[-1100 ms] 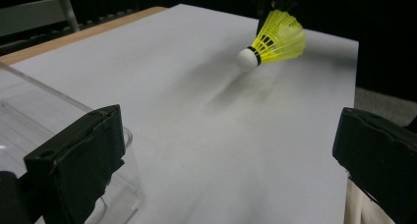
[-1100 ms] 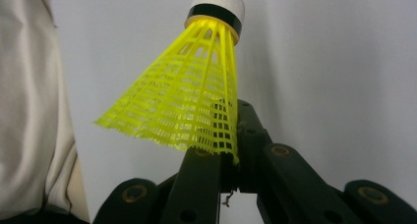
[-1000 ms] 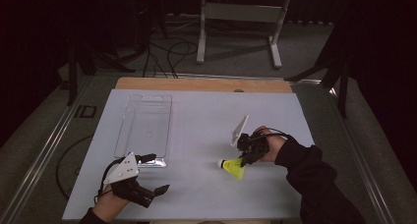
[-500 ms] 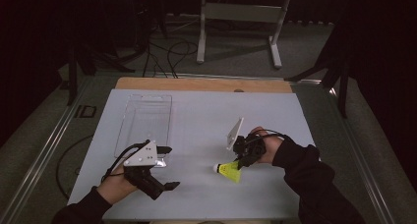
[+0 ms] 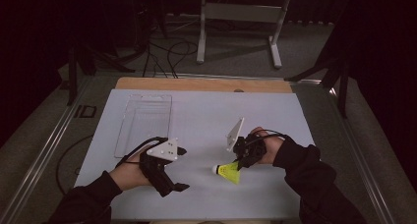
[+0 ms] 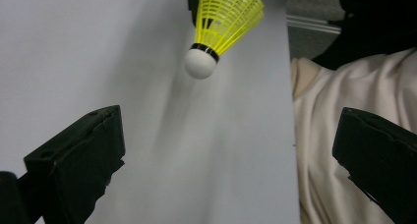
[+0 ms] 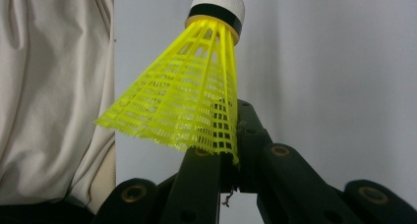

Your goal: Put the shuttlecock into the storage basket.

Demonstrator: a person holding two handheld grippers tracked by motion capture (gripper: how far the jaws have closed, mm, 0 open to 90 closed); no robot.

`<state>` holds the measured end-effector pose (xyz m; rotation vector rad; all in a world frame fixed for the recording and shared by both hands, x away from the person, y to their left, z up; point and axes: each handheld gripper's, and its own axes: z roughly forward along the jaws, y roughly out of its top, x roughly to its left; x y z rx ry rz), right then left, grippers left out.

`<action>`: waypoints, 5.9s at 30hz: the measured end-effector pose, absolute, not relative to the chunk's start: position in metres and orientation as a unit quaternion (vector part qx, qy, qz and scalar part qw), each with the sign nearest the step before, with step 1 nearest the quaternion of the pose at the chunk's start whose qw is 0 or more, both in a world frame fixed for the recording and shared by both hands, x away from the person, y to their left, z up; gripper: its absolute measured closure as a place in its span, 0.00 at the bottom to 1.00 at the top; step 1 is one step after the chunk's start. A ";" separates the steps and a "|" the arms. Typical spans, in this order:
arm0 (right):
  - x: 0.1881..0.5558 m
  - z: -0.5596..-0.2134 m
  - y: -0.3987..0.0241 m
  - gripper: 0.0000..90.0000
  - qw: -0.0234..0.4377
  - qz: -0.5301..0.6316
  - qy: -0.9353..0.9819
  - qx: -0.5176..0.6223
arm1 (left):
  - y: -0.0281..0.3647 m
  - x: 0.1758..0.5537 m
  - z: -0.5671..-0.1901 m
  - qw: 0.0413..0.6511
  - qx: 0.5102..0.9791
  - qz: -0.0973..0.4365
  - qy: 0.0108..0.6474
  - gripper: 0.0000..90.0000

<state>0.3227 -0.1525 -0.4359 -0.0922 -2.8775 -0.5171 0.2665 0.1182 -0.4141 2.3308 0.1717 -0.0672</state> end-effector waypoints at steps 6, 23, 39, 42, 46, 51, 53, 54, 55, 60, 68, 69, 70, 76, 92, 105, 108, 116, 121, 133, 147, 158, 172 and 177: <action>0.320 -0.434 -0.151 0.99 0.107 -0.179 -0.978 -0.024 | 0.103 0.275 -0.410 0.371 0.926 -0.050 0.046 0.00; 0.318 -0.429 -0.147 0.99 0.111 -0.187 -0.976 -0.013 | 0.067 0.291 -0.405 0.313 0.948 -0.058 -0.009 0.10; 0.317 -0.429 -0.144 0.99 0.119 -0.194 -0.974 -0.006 | 0.048 0.291 -0.423 0.298 0.953 -0.039 -0.039 0.48; 0.316 -0.429 -0.143 0.99 0.119 -0.195 -0.974 -0.007 | 0.045 0.291 -0.425 0.294 0.954 -0.032 -0.047 0.52; 0.317 -0.428 -0.142 0.99 0.119 -0.197 -0.973 -0.001 | 0.043 0.290 -0.428 0.290 0.955 -0.025 -0.051 0.57; 0.316 -0.427 -0.141 0.99 0.119 -0.198 -0.973 -0.002 | 0.042 0.290 -0.429 0.289 0.956 -0.026 -0.054 0.65; 0.316 -0.427 -0.141 0.99 0.118 -0.199 -0.973 -0.002 | 0.041 0.289 -0.430 0.288 0.955 -0.030 -0.061 0.70; 0.316 -0.427 -0.141 0.99 0.120 -0.198 -0.973 -0.003 | 0.041 0.289 -0.430 0.287 0.955 -0.034 -0.062 0.71; 0.316 -0.427 -0.141 0.99 0.119 -0.197 -0.973 -0.003 | 0.041 0.289 -0.430 0.287 0.955 -0.034 -0.062 0.72; 0.315 -0.428 -0.141 0.98 0.121 -0.199 -0.972 -0.002 | 0.039 0.289 -0.430 0.278 0.957 -0.036 -0.073 0.72; 0.312 -0.430 -0.141 0.67 0.089 -0.192 -0.977 -0.027 | 0.038 0.289 -0.433 0.265 0.960 -0.046 -0.074 0.73; 0.311 -0.429 -0.141 0.64 0.084 -0.192 -0.977 -0.030 | 0.039 0.289 -0.434 0.263 0.961 -0.049 -0.072 0.73; 0.311 -0.429 -0.142 0.61 0.078 -0.196 -0.977 -0.032 | 0.039 0.289 -0.434 0.263 0.961 -0.049 -0.072 0.73; 0.313 -0.431 -0.148 0.49 0.071 -0.199 -0.976 -0.056 | 0.044 0.295 -0.433 0.249 0.965 -0.058 -0.059 0.73; 0.312 -0.431 -0.167 0.23 0.044 -0.226 -0.968 -0.103 | 0.056 0.302 -0.421 0.249 0.966 -0.067 -0.030 0.73; 0.313 -0.436 -0.190 0.15 0.013 -0.269 -0.951 -0.150 | 0.076 0.312 -0.405 0.248 0.966 -0.074 0.002 0.73; 0.314 -0.438 -0.197 0.12 0.006 -0.293 -0.941 -0.170 | 0.082 0.316 -0.403 0.251 0.964 -0.081 0.019 0.73; 0.308 -0.446 -0.212 0.12 -0.004 -0.332 -0.925 -0.187 | 0.104 0.325 -0.395 0.251 0.964 -0.080 0.045 0.73; 0.302 -0.448 -0.220 0.12 -0.013 -0.346 -0.919 -0.187 | 0.122 0.331 -0.388 0.256 0.962 -0.073 0.065 0.73; 0.288 -0.454 -0.237 0.11 -0.036 -0.380 -0.905 -0.189 | 0.163 0.342 -0.378 0.256 0.959 -0.050 0.114 0.73; 0.271 -0.467 -0.259 0.11 -0.051 -0.435 -0.875 -0.209 | 0.220 0.342 -0.373 0.258 0.946 -0.030 0.193 0.73; 0.256 -0.475 -0.268 0.11 -0.073 -0.448 -0.863 -0.222 | 0.259 0.340 -0.371 0.263 0.932 -0.019 0.250 0.73; 0.248 -0.486 -0.274 0.11 -0.066 -0.448 -0.861 -0.230 | 0.280 0.330 -0.381 0.258 0.913 0.012 0.315 0.73; 0.248 -0.487 -0.274 0.11 -0.061 -0.451 -0.860 -0.232 | 0.277 0.324 -0.390 0.253 0.913 0.015 0.321 0.73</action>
